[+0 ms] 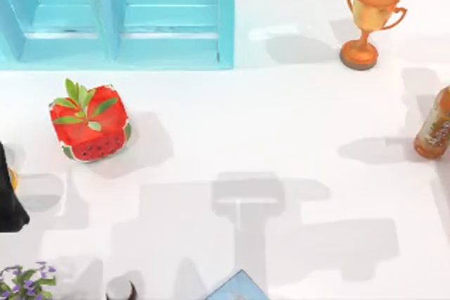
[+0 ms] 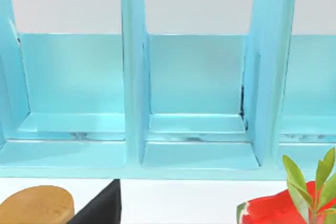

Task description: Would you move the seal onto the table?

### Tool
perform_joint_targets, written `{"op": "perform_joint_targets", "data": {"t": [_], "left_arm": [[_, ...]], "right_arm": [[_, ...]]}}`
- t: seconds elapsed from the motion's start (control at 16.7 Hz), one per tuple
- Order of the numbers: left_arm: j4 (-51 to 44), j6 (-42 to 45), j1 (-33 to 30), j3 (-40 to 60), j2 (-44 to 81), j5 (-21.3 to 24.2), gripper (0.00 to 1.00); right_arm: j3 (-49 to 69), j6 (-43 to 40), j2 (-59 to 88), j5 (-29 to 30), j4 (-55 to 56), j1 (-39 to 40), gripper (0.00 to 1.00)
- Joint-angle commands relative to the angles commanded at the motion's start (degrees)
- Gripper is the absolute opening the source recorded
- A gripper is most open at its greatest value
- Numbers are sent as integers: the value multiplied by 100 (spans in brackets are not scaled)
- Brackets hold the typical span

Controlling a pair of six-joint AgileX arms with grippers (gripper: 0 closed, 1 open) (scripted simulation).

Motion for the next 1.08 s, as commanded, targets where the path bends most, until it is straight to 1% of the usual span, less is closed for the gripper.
{"op": "perform_joint_targets", "data": {"t": [0.48, 0.84, 0.96, 1.08], "left_arm": [[0, 0, 0, 0, 0, 0, 100], [0, 0, 0, 0, 0, 0, 100], [0, 0, 0, 0, 0, 0, 100], [0, 0, 0, 0, 0, 0, 100]], "right_arm": [[1621, 1920, 2155, -37, 343, 1835, 0], [2818, 3516, 3746, 25, 833, 3451, 0], [3058, 3792, 4029, 7, 925, 3723, 0], [3109, 3844, 4083, -9, 943, 3775, 0]]}}
